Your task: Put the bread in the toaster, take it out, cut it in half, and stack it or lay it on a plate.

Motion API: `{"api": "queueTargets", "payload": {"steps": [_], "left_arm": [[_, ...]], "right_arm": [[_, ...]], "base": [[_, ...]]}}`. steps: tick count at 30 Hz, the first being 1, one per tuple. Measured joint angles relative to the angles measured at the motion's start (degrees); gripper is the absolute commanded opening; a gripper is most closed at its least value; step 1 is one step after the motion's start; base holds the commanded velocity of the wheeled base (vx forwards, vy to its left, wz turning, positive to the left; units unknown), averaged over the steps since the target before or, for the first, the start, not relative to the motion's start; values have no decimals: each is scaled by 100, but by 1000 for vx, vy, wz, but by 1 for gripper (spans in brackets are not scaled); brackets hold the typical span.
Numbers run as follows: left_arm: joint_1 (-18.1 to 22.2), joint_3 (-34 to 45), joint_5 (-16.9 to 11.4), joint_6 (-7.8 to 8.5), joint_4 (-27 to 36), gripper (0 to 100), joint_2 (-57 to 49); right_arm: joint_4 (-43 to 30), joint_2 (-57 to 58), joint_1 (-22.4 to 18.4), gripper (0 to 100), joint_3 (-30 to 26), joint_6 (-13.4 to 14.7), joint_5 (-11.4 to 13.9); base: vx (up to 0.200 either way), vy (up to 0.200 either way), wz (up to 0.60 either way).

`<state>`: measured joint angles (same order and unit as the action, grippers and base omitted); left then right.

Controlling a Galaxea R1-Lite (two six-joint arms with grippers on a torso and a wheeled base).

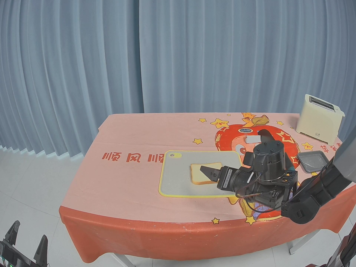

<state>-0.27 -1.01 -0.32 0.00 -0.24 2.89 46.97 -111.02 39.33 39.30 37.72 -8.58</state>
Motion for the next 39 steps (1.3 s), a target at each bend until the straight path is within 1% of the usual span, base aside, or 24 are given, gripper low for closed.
{"api": "queueTargets", "payload": {"steps": [6, 9, 12, 16, 18, 19, 22, 25, 30, 32, 35, 39], "left_arm": [[0, 0, 2, -5, 0, 100, 0], [0, 0, 5, -2, 0, 100, 0], [0, 0, 5, -5, 0, 100, 0], [0, 0, 5, -7, 2, 100, 0], [0, 0, 7, -10, 0, 100, 0], [0, 0, 5, -11, 0, 100, 0], [0, 0, 0, -10, 0, 100, 0], [-2, 0, -6, -7, 0, 100, 0], [-4, 0, -17, 0, 2, 100, 0], [0, 0, -17, 2, 0, 100, 0], [0, 0, -20, 5, 0, 100, 0], [0, 0, -22, 7, 0, 100, 0]], "right_arm": [[0, 536, 4, 100, -127, -33, 148], [-4, 837, -6, 100, -193, -138, 202], [5, 1133, -85, 100, -317, -369, 207], [5, 1559, -333, 100, -606, -819, 278], [-6, 1642, -397, 100, -670, -929, 306], [0, 1876, -556, 100, -774, -1139, 368], [-59, 2213, -730, 100, -868, -1415, 374], [-74, 2334, -772, 100, -902, -1503, 346], [-80, 2450, -940, 100, -973, -1876, 238], [-83, 2466, -1089, 100, -1023, -2094, 205], [-83, 2472, -1320, 100, -1091, -2300, 183], [-80, 2470, -1593, 100, -1130, -2363, 174]], "base": [[0, 0, 0], [0, 0, 0], [0, 0, 0], [0, 0, 0], [0, 0, 0], [0, 0, 0], [0, 0, 0], [0, 0, 0], [0, 0, 0], [0, 0, 0], [0, 0, 0], [0, 0, 0]]}}
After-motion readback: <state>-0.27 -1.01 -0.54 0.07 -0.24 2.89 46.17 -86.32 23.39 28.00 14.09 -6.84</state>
